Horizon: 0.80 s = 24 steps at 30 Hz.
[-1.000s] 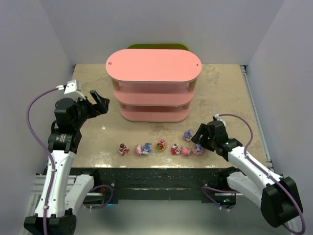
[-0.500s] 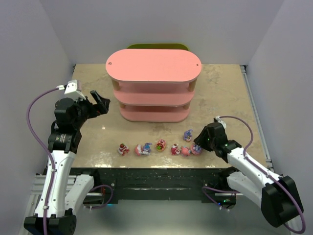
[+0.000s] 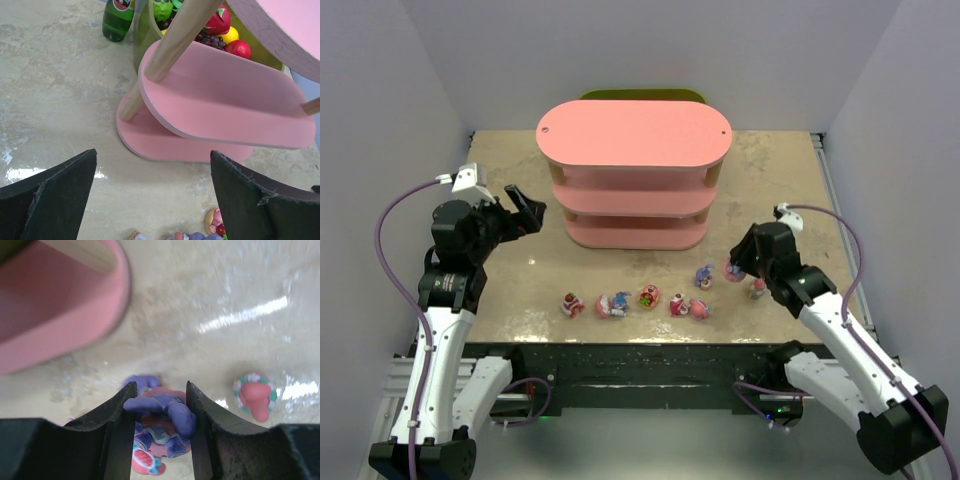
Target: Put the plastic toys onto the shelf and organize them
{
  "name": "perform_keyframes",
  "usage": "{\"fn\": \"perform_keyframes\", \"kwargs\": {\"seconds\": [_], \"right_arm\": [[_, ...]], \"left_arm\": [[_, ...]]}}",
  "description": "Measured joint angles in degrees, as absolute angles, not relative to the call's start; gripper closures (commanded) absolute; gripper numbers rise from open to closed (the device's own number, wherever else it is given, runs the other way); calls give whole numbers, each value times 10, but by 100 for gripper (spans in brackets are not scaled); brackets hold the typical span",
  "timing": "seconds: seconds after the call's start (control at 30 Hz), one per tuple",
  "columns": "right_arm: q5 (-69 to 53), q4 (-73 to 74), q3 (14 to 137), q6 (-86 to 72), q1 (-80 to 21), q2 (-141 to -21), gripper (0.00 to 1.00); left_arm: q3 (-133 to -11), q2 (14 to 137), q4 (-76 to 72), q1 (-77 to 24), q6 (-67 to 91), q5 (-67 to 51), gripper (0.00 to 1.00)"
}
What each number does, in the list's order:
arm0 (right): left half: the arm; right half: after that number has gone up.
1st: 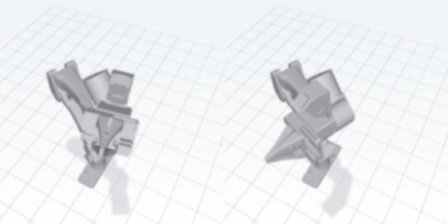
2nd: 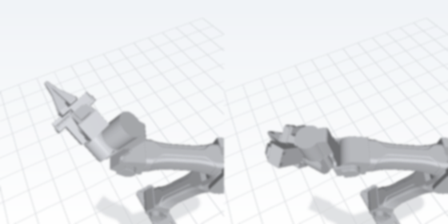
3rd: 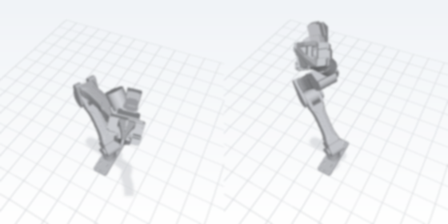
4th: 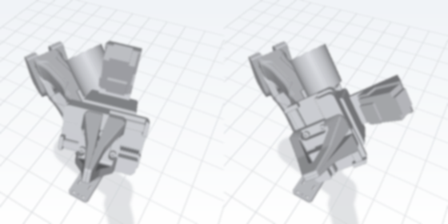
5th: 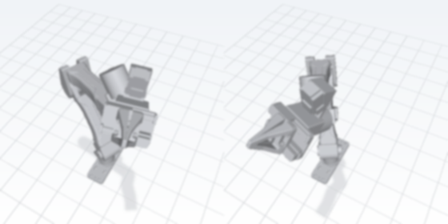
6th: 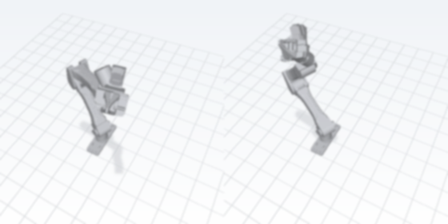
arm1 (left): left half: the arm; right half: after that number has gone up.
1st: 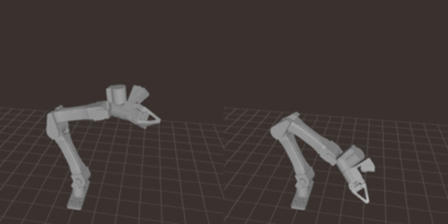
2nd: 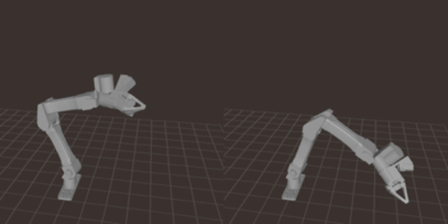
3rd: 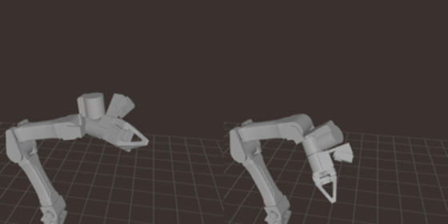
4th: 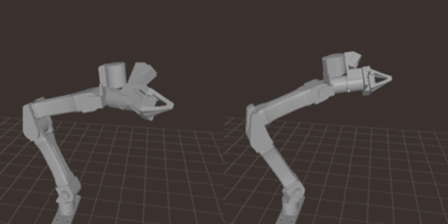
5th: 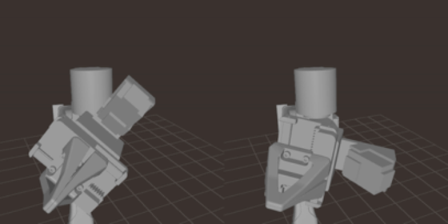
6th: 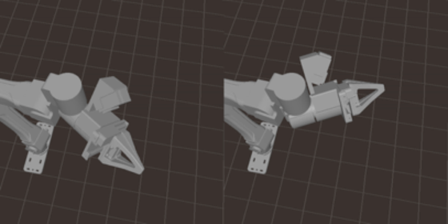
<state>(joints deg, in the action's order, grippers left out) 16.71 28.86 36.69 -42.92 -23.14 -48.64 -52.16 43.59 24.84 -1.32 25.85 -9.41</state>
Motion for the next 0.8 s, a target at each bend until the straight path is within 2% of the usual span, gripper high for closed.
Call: {"fn": "perform_keyframes", "kwargs": {"seconds": [0.3, 0.6, 0.8], "right_arm": [[182, 316, 617, -331, -232, -584, 100], [82, 357, 881, -210, -231, -718, 100], [27, 380, 1014, -162, -236, -776, 100]], "left_arm": [[-519, 432, 244, -13, 260, -85, 0], [-516, 430, 234, -13, 260, -79, 0], [-516, 434, 234, -13, 259, -84, 0]]}}
